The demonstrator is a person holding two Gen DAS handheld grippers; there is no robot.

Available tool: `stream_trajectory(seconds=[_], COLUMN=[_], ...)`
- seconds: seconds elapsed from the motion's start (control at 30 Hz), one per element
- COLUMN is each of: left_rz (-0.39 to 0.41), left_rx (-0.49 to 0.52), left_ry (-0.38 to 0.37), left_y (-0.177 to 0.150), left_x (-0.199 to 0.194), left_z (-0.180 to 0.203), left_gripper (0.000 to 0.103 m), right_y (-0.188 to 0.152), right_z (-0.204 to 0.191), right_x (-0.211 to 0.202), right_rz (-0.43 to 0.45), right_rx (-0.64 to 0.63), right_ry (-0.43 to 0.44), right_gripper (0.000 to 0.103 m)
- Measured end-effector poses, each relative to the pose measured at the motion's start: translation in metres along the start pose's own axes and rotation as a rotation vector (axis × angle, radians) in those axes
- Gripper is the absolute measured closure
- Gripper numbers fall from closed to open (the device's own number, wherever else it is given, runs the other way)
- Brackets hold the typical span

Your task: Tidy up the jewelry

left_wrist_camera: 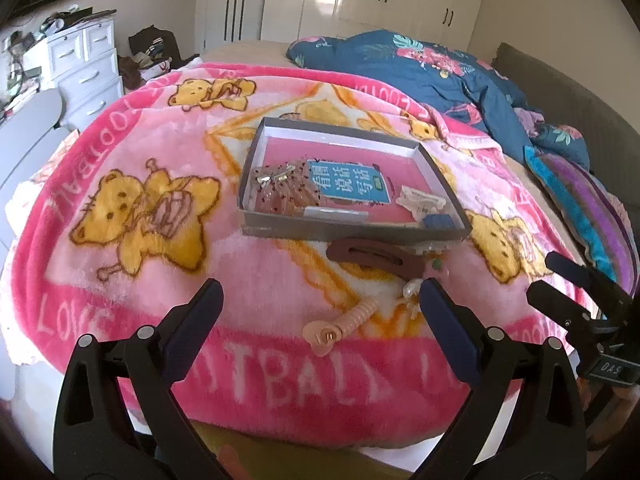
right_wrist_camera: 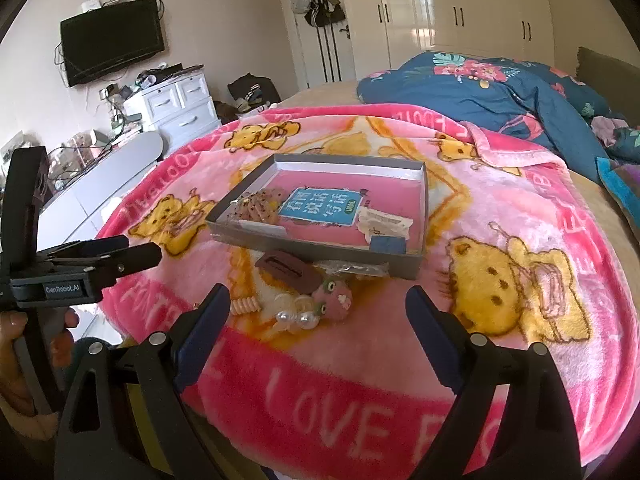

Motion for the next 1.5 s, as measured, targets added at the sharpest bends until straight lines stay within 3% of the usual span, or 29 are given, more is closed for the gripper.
stream_trajectory(seconds=[0.83,1.5], left_rz=[-0.075,-0.135], left_rx=[0.063,0.088], left_ry=[0.017,0.033], left_y=[-0.039,-0.059], left_x=[0.013,0.04], left_z=[0.001,0.001], left_gripper=[0.011,0.011], right_y=[-0.033,-0.058], right_z=[-0.003,0.038], right_x=[0.014,0.027], right_rz=[-0.086,-0.128], right_rx=[-0.021,0.077], right_ry=[0.004,-0.061], right_gripper=[0.014,0.014])
Point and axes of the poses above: each gripper's, at about its wrist camera, not at the fingertips, and x roughly the way its jaws point, z to its right, y to its top, the point moved 7 cm from there along x, roughly the way its jaws point, and after that the axes turned 8 degrees about y, right-handed, at the moved point
